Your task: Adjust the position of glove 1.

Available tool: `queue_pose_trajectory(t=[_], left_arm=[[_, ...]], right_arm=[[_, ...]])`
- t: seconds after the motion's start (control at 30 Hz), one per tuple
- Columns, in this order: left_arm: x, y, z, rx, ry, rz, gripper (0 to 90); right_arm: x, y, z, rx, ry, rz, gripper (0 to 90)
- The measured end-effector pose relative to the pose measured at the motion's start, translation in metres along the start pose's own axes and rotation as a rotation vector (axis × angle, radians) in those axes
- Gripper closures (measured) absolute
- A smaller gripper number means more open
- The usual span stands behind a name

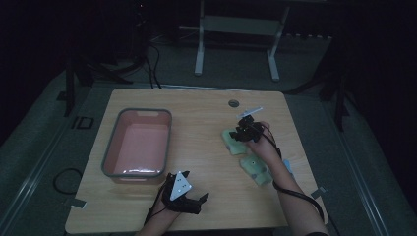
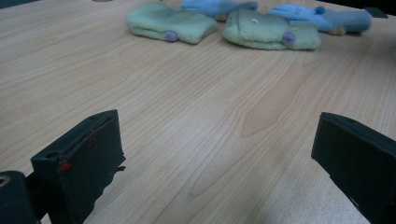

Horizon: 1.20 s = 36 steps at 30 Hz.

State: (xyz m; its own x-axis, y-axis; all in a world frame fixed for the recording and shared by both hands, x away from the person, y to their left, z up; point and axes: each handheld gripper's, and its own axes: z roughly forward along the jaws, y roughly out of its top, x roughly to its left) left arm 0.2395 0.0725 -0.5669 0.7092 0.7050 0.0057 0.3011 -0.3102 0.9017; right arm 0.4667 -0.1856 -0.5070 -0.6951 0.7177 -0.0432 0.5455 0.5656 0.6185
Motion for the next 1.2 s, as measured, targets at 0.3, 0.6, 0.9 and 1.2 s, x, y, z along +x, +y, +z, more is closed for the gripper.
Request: queue_pose_trajectory(t=[0.3, 0.6, 0.9, 1.2], left_arm=[[0.0, 0.0, 0.0, 0.0, -0.007, 0.004, 2.4], [0.0, 0.0, 0.0, 0.004, -0.008, 0.004, 2.4], [0.0, 0.0, 0.0, 0.003, 0.001, -0.004, 2.4], [0.0, 0.0, 0.0, 0.0, 0.001, -0.008, 2.4]], right_arm=[[-0.002, -0.012, 0.026, 0.049, -0.004, -0.023, 62.5], [0.005, -0.017, 0.028, 0.009, -0.019, 0.052, 84.4], [0.03, 0.003, -0.009, -0.04, -0.057, 0.214, 86.3], [0.082, 0.027, -0.05, -0.098, -0.116, 0.213, 86.2]])
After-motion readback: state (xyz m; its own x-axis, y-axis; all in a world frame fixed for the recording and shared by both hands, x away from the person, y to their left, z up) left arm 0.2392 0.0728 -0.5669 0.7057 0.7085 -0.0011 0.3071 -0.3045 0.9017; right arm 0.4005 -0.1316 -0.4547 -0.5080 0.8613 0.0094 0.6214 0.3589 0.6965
